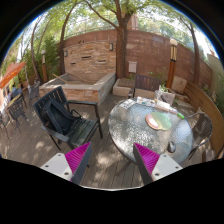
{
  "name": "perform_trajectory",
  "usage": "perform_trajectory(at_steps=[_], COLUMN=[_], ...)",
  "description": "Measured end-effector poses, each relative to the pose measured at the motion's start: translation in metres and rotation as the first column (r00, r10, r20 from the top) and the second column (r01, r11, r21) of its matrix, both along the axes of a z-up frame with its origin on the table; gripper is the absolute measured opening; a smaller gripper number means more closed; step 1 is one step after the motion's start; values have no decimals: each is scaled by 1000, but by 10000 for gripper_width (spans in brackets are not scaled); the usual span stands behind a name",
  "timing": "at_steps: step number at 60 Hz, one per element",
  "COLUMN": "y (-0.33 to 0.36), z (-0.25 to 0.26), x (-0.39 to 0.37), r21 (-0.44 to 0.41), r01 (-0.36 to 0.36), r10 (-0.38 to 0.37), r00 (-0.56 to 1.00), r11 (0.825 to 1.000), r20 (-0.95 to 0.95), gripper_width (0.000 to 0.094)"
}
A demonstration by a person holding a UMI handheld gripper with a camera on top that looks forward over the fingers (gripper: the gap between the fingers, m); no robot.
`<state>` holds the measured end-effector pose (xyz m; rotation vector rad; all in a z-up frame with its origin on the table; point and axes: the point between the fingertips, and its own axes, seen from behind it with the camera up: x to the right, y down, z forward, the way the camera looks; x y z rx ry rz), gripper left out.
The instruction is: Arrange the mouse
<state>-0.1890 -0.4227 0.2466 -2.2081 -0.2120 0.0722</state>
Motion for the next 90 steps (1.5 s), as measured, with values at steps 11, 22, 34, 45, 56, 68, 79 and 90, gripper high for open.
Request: perform_trajectory(at_steps=[11,22,34,45,56,68,79,90], y=[-23,-25,46,131,180,191,186,187], z=[-57,-142,-196,-238,-265,-264,-258,-171], x=[53,170,296,360,372,371,363,321], r21=[-87,-190,-167,-135,-146,-140,-174,-98], r01=[63,191,307,358,350,332,324,274], r10=[-63,-188,-301,-357,-352,-331,-318,-274], r00=[998,982,952,934,936,943,946,962], r11=[994,963,937,924,925,933,930,957], r20=[3,33,63,33,11,30,62,19], gripper_width=[853,851,849,848,725,445,366,365])
